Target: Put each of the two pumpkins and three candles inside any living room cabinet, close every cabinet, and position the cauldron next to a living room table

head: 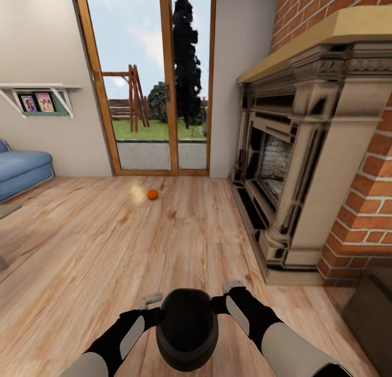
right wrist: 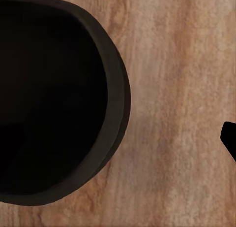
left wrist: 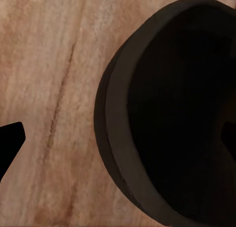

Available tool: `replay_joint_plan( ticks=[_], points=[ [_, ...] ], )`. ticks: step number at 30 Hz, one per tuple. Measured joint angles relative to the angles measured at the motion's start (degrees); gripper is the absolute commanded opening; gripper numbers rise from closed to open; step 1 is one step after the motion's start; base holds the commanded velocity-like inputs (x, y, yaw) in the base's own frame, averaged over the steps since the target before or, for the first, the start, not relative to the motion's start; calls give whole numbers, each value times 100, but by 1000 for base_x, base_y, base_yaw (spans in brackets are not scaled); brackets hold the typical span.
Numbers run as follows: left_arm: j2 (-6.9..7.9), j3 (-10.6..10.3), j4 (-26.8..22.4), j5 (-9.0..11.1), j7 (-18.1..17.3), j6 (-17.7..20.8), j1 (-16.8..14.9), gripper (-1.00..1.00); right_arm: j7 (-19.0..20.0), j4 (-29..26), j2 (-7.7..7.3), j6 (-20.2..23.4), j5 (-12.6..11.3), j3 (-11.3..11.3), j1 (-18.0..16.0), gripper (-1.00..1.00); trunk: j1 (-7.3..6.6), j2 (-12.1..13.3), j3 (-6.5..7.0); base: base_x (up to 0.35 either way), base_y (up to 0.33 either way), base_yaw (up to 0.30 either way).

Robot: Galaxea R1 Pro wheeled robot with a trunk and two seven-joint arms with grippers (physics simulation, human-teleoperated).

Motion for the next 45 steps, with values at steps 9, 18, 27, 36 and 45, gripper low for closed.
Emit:
replay_joint_plan(
  ticks=[9,18,27,36,45],
  points=[
    [0,0,0,0,0,0,0,100,0,0,0,0,0,0,0,100,-1,0,0,193,0,0],
    [-7,0,0,0,0,0,0,100,0,0,0,0,0,0,0,100,1,0,0,46,0,0],
    [0,0,0,1,-2,-17,0,100,5,0,0,-2,0,0,0,100,180,-323,-165,0,0,0],
    [7,0,-1,9,-23,-18,0,100,244,0,0,-208,-1,8,0,100,204,-335,-365,0,0,0],
    [15,0,0,26,-42,-1,-1,100,584,38,0,-272,56,11,0,100,227,-347,-564,0,0,0]
  ],
)
